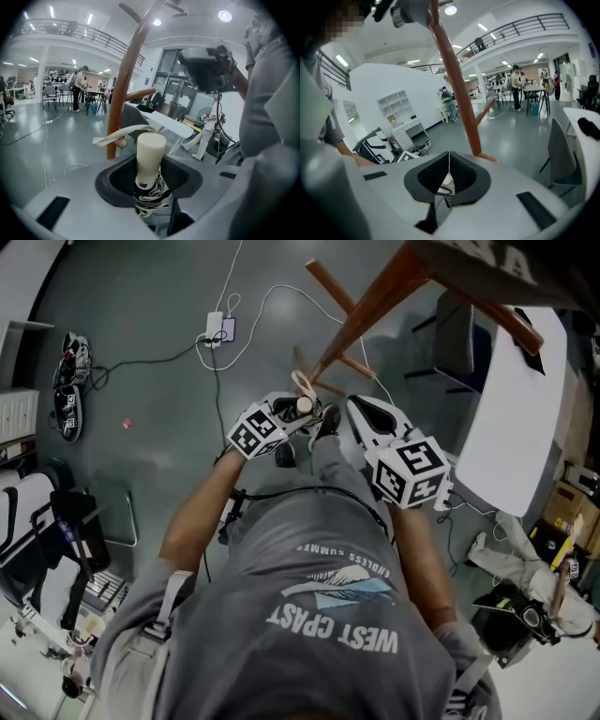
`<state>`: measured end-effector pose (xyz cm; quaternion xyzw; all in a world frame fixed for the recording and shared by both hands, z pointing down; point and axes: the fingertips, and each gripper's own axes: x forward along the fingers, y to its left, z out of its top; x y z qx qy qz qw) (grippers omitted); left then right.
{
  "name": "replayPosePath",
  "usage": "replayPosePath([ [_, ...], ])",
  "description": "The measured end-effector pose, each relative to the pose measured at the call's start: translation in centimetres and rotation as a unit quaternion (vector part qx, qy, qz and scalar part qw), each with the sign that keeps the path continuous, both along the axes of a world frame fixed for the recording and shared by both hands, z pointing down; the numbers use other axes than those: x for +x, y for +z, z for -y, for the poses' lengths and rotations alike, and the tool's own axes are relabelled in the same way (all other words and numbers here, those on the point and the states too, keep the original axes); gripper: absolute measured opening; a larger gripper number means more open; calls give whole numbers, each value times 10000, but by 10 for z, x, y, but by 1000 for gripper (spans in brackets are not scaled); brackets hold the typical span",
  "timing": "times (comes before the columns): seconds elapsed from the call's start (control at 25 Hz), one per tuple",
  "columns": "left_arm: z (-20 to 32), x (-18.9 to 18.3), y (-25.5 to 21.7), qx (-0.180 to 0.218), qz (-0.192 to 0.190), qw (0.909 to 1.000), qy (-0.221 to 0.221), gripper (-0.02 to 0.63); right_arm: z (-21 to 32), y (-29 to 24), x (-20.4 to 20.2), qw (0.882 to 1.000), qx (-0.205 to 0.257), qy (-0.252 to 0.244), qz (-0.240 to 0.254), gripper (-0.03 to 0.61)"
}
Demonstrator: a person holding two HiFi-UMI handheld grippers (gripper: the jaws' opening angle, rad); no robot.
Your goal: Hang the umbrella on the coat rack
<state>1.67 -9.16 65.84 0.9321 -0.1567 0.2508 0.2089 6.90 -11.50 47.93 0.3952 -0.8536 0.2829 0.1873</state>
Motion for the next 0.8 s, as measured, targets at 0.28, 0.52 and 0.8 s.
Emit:
replayPosePath([
  [0.28,-1,-4,6,115,50,9999,93,170,13,116,-32,9710,-1890,174,1454,108],
  [0.52,-8,-3,13,201,163,9992,314,170,23,164,-50,9395,-2813,304,1931,149],
  [0.8,-9,-3,19,180,236,9985,454,170,20,173,-55,9341,-3046,47,1862,34],
])
